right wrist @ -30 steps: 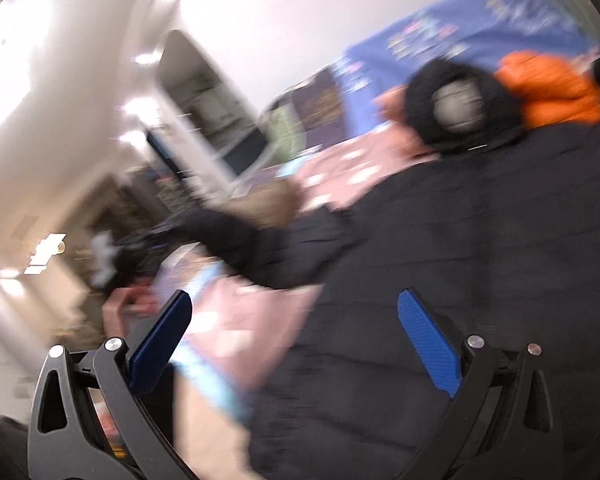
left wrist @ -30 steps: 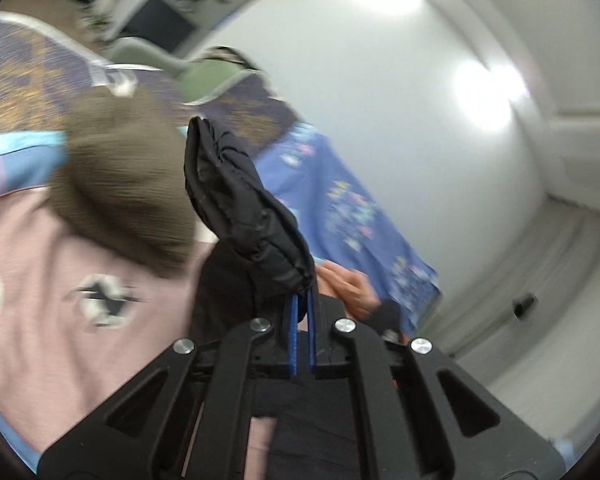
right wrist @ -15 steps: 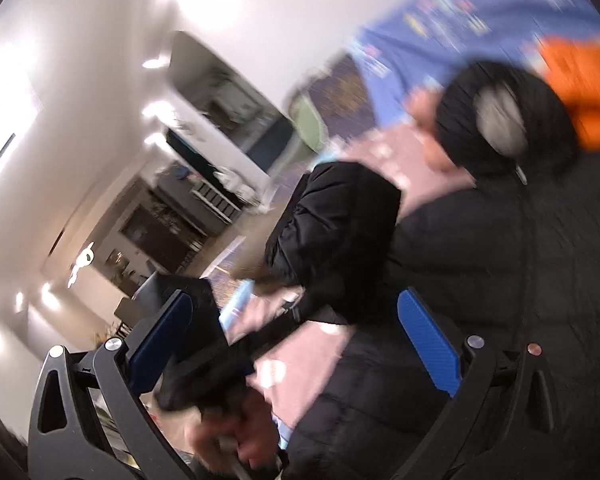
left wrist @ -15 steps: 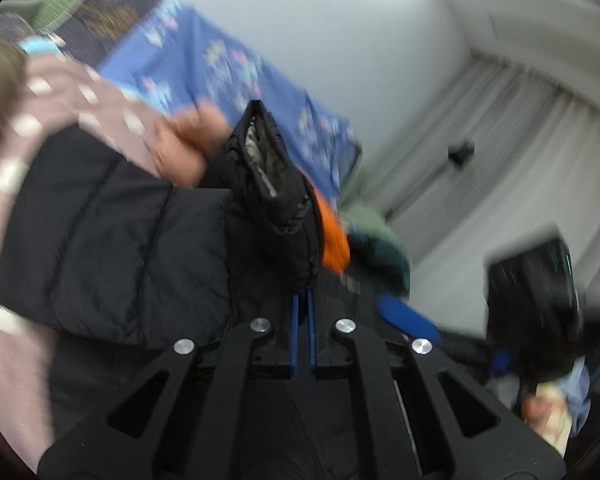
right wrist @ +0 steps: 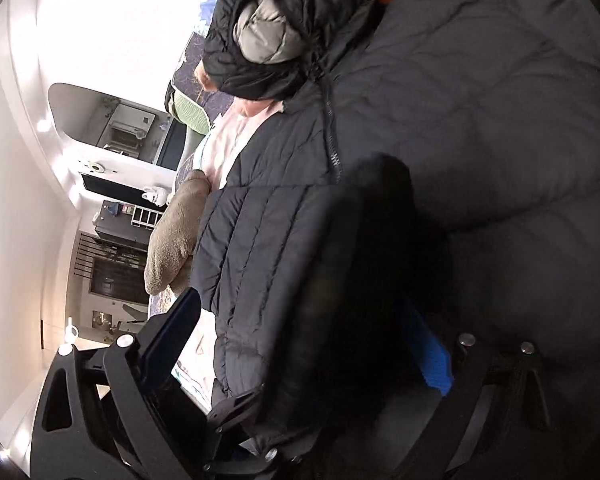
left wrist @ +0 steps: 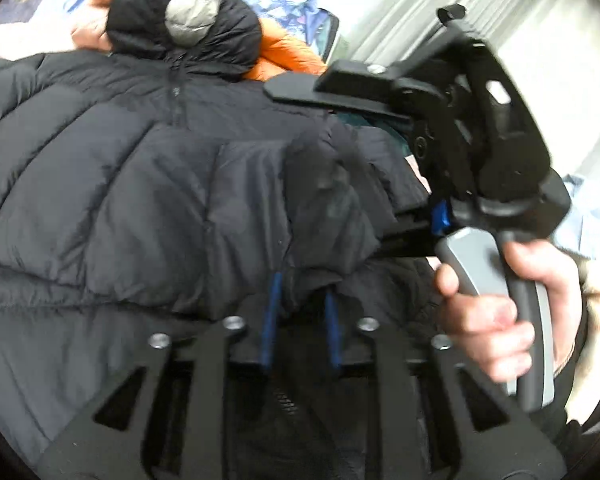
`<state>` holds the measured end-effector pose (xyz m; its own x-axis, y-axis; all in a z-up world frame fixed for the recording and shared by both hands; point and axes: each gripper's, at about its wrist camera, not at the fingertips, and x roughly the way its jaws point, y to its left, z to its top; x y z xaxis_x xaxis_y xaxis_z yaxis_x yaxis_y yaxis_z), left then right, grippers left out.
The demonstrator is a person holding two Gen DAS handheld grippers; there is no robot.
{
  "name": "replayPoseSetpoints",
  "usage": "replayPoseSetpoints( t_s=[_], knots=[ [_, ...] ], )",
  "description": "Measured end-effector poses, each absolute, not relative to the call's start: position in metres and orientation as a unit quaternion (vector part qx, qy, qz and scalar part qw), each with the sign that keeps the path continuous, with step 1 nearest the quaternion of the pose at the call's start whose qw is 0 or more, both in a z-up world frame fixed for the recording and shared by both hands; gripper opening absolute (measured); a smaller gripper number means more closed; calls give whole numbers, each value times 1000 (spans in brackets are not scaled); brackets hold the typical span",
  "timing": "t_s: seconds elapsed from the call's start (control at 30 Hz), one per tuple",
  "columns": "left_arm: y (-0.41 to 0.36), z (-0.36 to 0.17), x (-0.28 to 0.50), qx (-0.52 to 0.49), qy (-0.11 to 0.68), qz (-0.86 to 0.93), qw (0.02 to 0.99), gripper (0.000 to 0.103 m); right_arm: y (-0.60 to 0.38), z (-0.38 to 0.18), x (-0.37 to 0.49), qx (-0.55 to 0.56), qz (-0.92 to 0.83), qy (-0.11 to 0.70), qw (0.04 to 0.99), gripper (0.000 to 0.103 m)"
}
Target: Fold large clothes
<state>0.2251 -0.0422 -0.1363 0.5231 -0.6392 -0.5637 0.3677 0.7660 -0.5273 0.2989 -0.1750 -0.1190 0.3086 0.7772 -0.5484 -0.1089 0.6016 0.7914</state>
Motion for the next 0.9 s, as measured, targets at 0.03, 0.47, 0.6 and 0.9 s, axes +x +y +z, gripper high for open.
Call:
replayPoseSetpoints(
  t_s=[0.03,0.47,0.6,0.9],
  knots=[
    [-45,-135,225,-167,387,-296,857,27,-177,-119,299,326,295,505,743,94],
    [17,-109,184,-190,326,-252,891,63,-219,-109,318,295,252,472,792,6],
    [43,-116,176,-212,332,-231,889,63,-235,-91,346,270,221,453,820,6],
    [62,-131,170,-226,347,-210,885,66,-252,-121,401,233,182,488,821,16]
  ],
)
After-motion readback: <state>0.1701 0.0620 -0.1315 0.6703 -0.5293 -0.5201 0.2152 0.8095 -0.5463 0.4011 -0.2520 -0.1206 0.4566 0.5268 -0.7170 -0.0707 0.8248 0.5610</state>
